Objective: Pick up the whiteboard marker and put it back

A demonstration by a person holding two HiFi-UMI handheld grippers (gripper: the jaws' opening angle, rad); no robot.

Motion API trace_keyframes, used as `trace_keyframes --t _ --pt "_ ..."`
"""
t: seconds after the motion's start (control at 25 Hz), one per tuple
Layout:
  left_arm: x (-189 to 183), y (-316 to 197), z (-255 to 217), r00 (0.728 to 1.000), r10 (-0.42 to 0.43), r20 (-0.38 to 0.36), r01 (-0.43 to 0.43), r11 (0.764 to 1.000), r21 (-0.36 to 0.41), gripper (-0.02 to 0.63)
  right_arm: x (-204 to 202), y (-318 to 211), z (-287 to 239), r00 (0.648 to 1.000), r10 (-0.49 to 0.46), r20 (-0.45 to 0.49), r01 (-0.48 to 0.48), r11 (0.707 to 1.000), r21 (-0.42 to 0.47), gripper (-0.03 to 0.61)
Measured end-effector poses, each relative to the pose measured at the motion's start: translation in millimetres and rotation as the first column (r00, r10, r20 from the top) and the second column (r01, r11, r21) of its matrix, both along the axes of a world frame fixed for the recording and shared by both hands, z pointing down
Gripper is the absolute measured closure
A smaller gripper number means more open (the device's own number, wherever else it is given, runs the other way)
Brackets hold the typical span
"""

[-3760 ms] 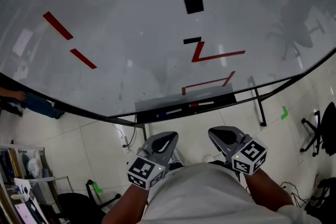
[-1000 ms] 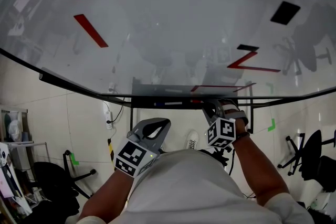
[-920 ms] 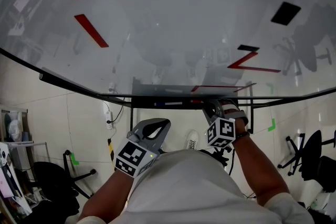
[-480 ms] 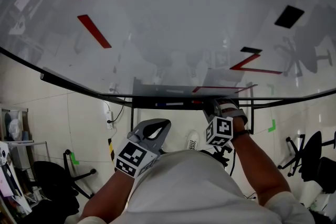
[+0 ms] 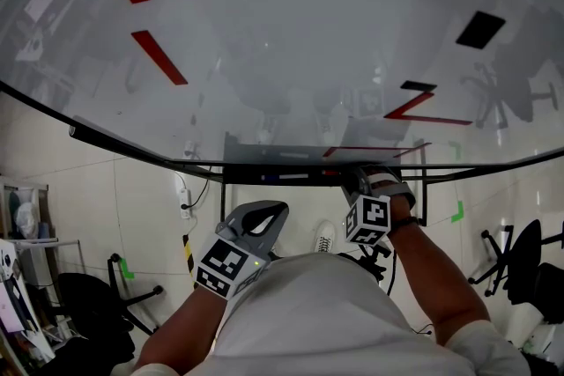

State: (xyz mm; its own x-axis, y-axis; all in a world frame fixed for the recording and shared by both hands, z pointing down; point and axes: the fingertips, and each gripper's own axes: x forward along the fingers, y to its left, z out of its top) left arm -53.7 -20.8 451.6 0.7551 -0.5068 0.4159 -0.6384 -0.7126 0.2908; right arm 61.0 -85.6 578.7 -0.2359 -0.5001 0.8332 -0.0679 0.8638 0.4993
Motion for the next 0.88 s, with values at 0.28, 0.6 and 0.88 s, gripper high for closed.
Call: trace_keyframes --t 0.28,0.6,0.88 --pt "2 -2 0 1.000 0.010 0.006 -0.010 1.000 0.000 0.597 -2 1 -3 1.000 -0.003 -0.006 0.003 1.000 0.003 0.540" --pt "6 -4 -2 1.000 0.014 0.008 -0.014 1.000 0.005 0.597 -5 10 -34 0.994 0.049 0.102 -0.050 0.999 0.008 0.538" --pt "10 -6 -3 1.000 0.013 0.000 -0.013 1.000 0.015 0.597 -5 21 -54 0.973 0.118 0.201 -0.118 0.993 -0.009 0.540"
